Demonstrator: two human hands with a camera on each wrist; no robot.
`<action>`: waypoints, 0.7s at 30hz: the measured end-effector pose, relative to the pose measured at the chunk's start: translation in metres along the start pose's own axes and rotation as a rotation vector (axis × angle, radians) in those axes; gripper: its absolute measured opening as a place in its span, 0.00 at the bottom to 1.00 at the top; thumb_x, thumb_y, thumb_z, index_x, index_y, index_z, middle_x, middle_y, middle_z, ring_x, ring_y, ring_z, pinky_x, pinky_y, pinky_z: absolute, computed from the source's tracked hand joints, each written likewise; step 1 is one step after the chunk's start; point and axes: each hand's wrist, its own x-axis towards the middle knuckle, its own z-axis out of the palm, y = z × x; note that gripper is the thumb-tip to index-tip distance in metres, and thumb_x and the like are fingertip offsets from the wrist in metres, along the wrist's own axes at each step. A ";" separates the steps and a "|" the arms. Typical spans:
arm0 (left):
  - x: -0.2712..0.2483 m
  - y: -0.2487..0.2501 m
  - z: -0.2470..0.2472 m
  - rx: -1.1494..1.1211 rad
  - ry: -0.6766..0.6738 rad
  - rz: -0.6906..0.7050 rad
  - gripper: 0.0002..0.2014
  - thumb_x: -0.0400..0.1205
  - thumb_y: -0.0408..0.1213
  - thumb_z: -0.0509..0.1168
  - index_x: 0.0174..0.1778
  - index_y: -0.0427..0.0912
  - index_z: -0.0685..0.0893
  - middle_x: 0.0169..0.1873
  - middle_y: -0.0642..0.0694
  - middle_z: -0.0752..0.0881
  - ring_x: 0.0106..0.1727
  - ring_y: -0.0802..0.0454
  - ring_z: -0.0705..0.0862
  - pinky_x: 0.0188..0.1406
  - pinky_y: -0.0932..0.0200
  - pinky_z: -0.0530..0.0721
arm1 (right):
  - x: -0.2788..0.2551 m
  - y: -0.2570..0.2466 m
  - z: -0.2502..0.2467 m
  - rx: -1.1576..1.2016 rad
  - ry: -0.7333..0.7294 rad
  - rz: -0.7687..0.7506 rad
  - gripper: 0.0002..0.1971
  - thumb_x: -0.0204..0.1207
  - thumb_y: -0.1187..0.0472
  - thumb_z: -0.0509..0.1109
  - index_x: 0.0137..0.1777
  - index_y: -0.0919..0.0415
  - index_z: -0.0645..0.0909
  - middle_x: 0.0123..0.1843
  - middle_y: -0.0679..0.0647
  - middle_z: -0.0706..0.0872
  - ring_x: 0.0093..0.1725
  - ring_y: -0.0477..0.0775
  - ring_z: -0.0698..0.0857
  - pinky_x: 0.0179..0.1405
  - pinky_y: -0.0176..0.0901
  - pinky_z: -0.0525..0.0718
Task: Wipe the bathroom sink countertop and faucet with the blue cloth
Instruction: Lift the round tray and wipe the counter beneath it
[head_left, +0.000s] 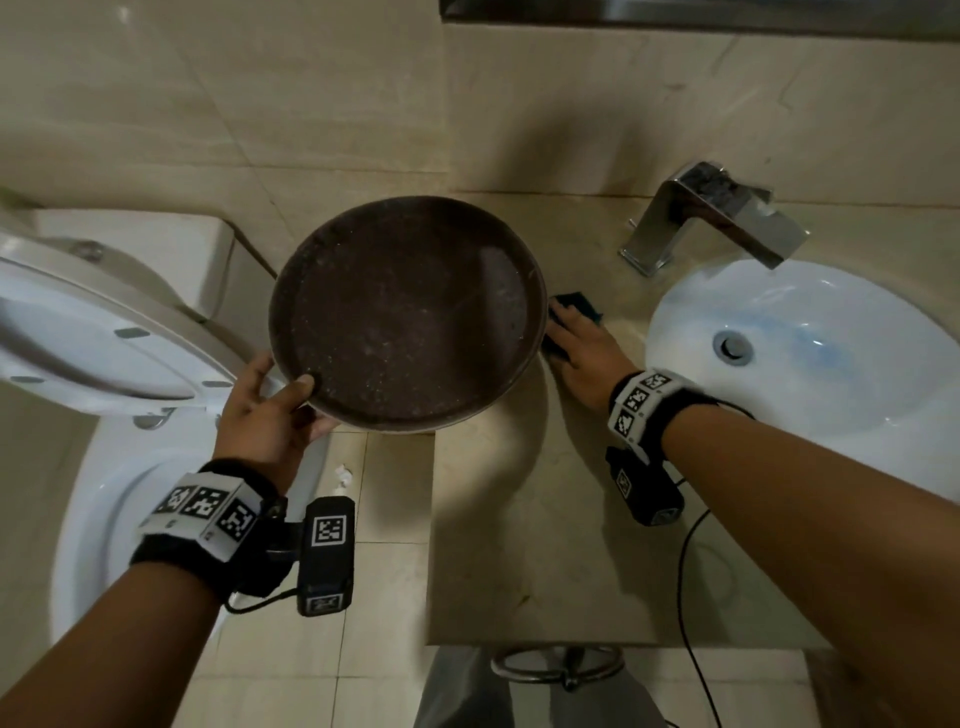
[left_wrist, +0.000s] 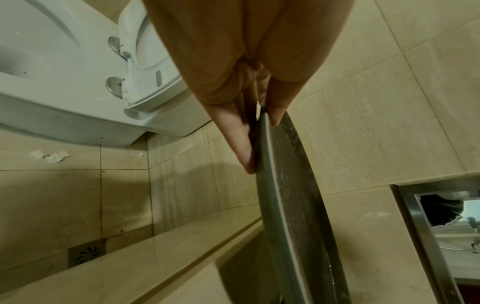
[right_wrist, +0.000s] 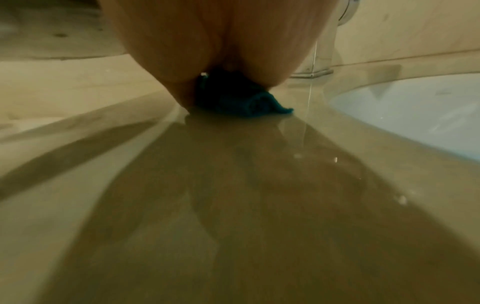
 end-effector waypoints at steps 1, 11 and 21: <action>-0.002 -0.002 -0.001 -0.002 -0.001 0.000 0.27 0.82 0.21 0.57 0.77 0.46 0.67 0.62 0.38 0.81 0.53 0.43 0.86 0.40 0.50 0.90 | -0.007 -0.001 0.004 0.016 0.001 -0.022 0.30 0.82 0.59 0.60 0.82 0.53 0.53 0.84 0.55 0.53 0.83 0.59 0.52 0.82 0.55 0.52; -0.030 -0.028 0.002 0.008 0.057 0.006 0.26 0.82 0.22 0.58 0.75 0.45 0.69 0.64 0.36 0.80 0.55 0.40 0.86 0.40 0.49 0.90 | -0.070 0.026 0.006 0.224 -0.071 -0.246 0.26 0.75 0.75 0.64 0.70 0.54 0.77 0.76 0.49 0.72 0.77 0.45 0.62 0.78 0.41 0.55; -0.077 -0.060 0.020 -0.041 0.094 0.021 0.24 0.82 0.21 0.57 0.72 0.47 0.71 0.52 0.42 0.84 0.51 0.43 0.86 0.37 0.50 0.90 | -0.140 0.076 -0.018 0.275 -0.009 -0.115 0.19 0.73 0.78 0.65 0.57 0.59 0.86 0.65 0.53 0.84 0.70 0.48 0.74 0.69 0.22 0.56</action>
